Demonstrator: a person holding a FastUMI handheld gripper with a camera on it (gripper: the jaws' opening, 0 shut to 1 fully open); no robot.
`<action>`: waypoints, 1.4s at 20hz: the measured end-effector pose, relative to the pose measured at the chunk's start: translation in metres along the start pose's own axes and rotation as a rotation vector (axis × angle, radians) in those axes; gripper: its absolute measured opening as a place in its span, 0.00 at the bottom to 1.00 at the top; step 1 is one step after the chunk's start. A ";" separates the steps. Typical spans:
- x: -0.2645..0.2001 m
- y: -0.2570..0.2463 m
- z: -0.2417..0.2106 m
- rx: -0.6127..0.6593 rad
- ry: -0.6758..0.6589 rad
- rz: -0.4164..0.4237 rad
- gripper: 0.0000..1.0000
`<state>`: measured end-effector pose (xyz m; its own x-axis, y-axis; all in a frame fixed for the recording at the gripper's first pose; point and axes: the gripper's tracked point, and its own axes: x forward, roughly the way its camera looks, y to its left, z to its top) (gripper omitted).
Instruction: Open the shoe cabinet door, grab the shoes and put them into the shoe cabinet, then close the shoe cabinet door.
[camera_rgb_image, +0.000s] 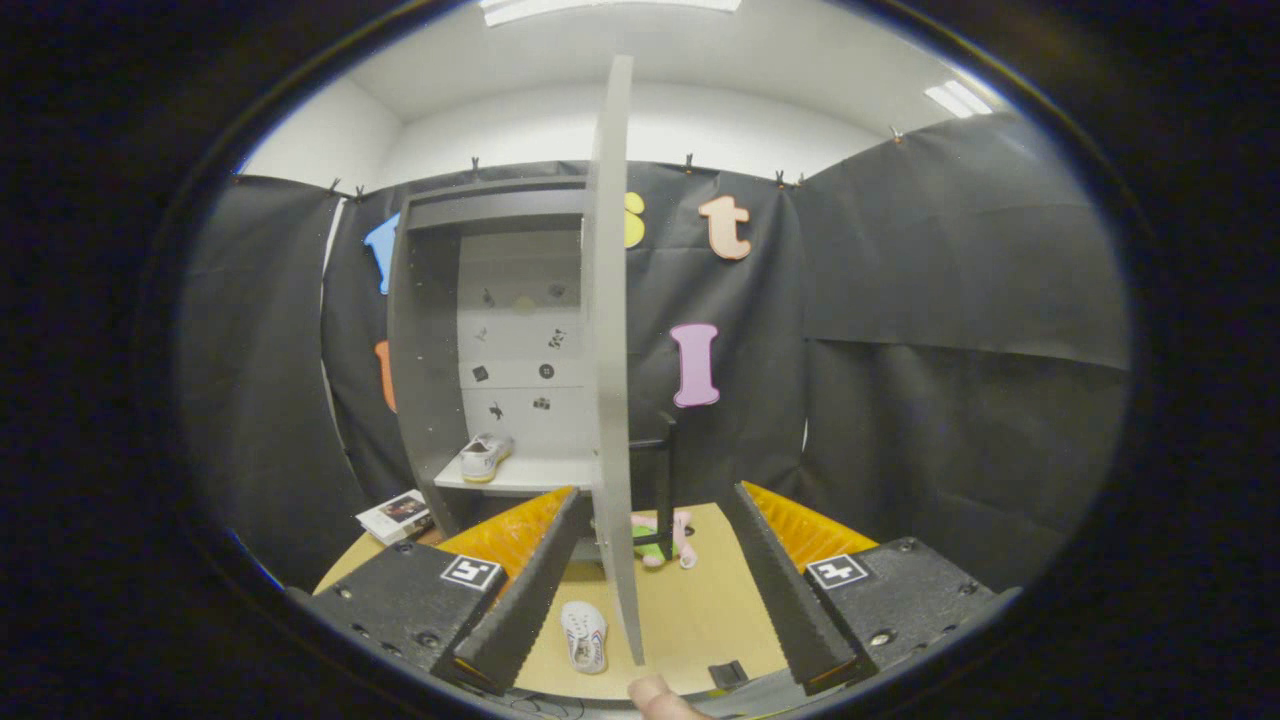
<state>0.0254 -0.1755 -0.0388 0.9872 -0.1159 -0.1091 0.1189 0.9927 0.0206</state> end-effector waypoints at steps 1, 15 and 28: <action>-0.004 0.010 -0.001 0.003 -0.005 0.001 0.97; 0.035 0.101 -0.152 0.038 0.211 0.046 0.98; 0.127 0.140 -0.397 -0.070 0.630 0.085 0.98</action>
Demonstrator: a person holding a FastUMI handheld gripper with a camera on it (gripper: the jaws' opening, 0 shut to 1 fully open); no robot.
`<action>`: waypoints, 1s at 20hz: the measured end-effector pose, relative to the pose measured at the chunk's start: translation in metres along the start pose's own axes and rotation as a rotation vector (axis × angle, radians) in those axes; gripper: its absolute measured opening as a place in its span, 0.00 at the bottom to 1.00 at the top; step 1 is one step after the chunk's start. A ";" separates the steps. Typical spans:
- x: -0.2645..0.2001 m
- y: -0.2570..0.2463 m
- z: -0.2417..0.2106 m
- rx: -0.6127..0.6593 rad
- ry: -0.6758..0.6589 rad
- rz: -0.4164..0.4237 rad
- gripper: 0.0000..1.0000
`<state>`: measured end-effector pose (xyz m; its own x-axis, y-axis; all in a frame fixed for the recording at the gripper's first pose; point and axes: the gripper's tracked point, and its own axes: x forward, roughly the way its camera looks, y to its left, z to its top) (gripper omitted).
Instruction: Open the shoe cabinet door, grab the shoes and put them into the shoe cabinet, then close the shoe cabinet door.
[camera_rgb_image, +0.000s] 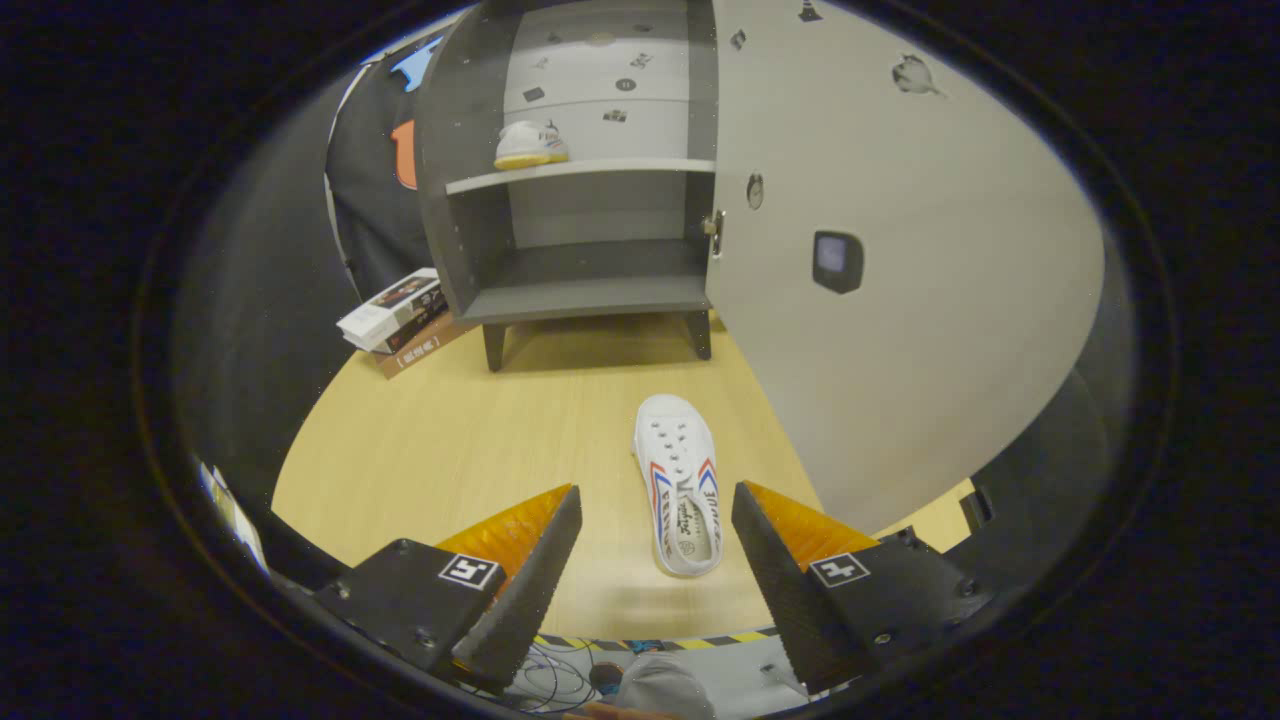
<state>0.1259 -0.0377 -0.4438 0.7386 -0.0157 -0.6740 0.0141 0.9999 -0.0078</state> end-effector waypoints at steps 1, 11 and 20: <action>0.009 0.000 -0.003 0.000 0.020 -0.003 0.98; 0.091 -0.009 -0.034 -0.022 0.157 -0.069 0.83; 0.136 -0.007 -0.065 0.005 0.259 -0.047 0.26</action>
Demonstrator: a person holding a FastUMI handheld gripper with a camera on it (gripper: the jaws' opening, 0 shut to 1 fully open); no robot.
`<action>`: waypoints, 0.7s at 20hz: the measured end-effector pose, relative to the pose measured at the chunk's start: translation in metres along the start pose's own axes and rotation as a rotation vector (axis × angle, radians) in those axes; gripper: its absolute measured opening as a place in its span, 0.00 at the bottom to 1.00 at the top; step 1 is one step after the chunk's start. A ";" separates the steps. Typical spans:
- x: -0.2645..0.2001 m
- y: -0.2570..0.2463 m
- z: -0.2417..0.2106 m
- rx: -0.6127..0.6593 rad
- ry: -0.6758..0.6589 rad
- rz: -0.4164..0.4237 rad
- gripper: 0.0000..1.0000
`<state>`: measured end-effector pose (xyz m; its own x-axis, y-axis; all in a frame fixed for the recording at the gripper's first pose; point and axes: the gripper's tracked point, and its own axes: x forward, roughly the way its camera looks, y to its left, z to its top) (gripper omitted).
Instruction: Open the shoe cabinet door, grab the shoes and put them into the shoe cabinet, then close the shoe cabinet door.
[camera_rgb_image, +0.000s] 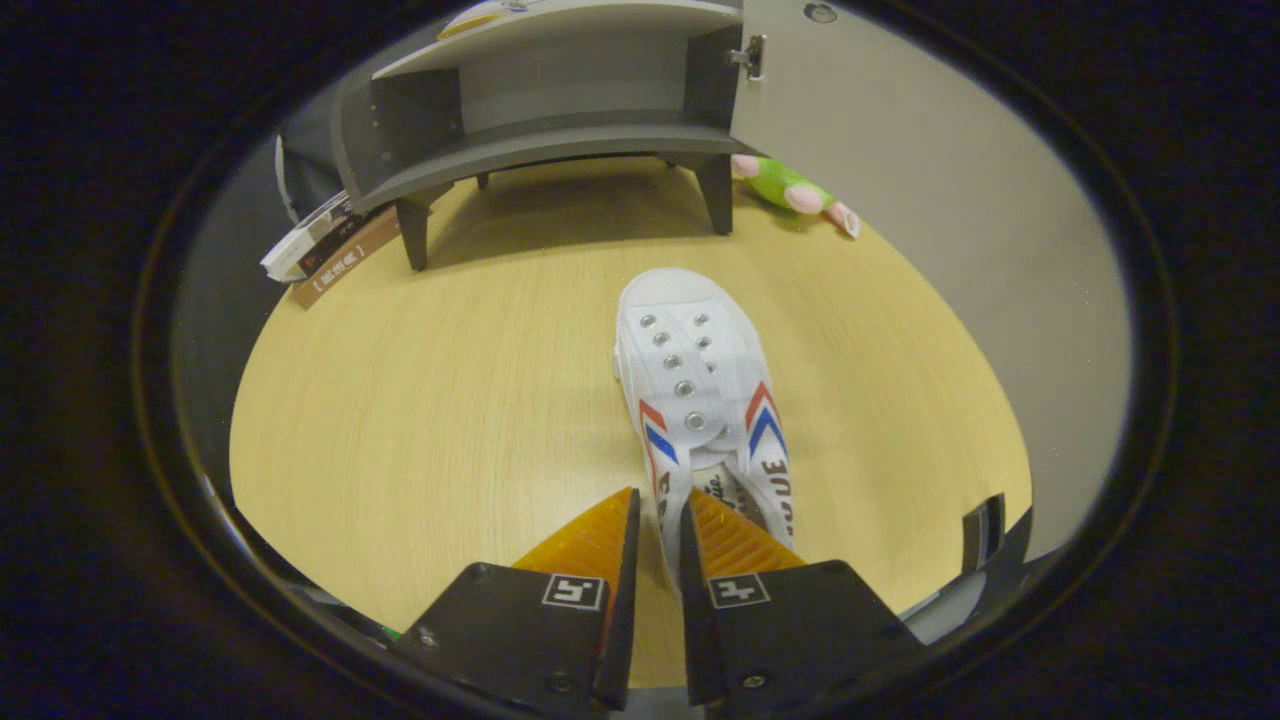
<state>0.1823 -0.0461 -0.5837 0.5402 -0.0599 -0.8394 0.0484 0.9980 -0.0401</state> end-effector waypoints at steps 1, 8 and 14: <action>0.002 0.003 0.006 -0.003 -0.033 0.003 0.22; -0.010 0.010 0.028 -0.047 -0.209 0.053 0.04; -0.042 0.022 0.049 0.026 -0.245 0.128 0.04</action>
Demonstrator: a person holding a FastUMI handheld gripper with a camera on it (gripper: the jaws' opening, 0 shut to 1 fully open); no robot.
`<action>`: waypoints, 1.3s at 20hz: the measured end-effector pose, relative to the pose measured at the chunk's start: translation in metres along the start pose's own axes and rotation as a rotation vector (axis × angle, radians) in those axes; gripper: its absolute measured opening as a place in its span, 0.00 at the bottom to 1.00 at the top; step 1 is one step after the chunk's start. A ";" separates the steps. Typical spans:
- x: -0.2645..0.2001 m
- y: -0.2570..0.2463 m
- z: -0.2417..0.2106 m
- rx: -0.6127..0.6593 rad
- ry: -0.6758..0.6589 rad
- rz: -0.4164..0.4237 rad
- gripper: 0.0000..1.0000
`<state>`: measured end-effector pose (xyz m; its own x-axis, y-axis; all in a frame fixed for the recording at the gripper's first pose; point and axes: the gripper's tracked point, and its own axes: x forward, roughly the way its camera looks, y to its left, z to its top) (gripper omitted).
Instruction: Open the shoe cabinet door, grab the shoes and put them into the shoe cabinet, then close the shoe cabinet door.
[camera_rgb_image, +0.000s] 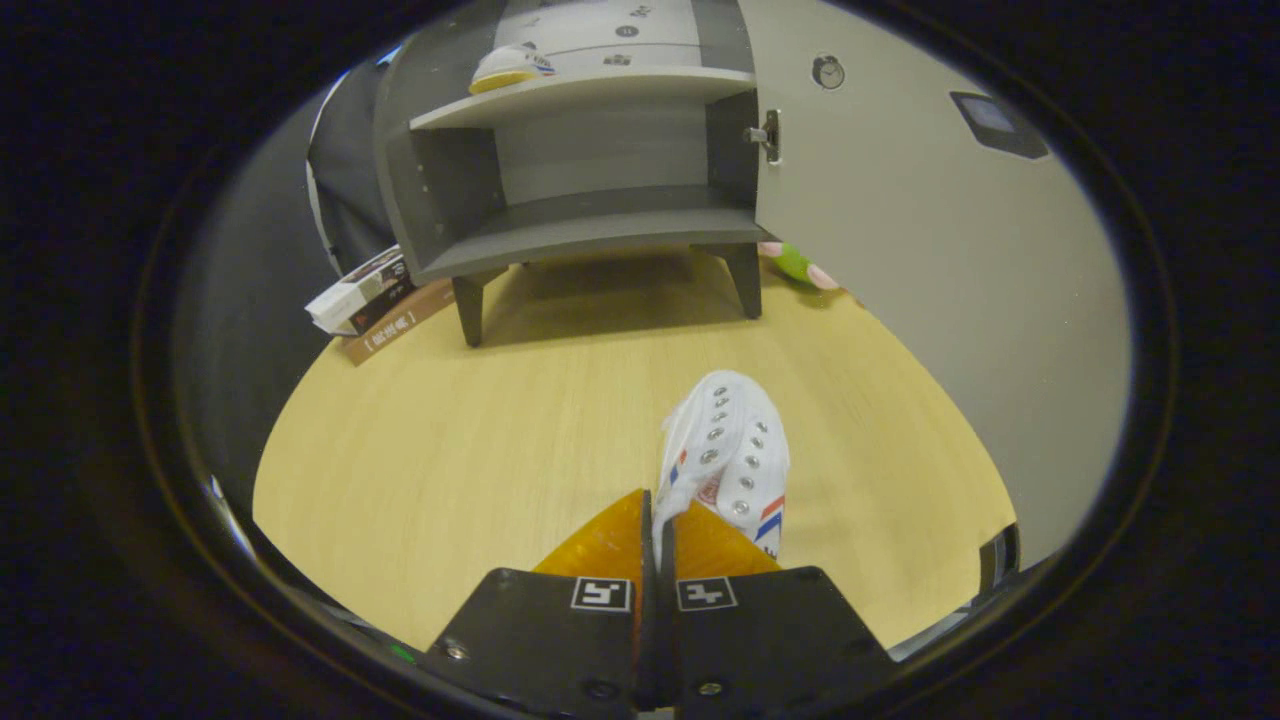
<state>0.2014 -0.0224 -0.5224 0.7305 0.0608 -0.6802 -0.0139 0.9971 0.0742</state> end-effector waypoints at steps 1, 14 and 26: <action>-0.005 0.003 0.001 0.006 0.009 0.006 0.04; -0.118 0.048 0.131 -0.175 -0.144 0.050 0.04; -0.159 0.071 0.333 -0.315 -0.383 0.072 0.03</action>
<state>0.3115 0.0241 -0.1657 0.9175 0.1676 -0.3608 -0.2356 0.9597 -0.1531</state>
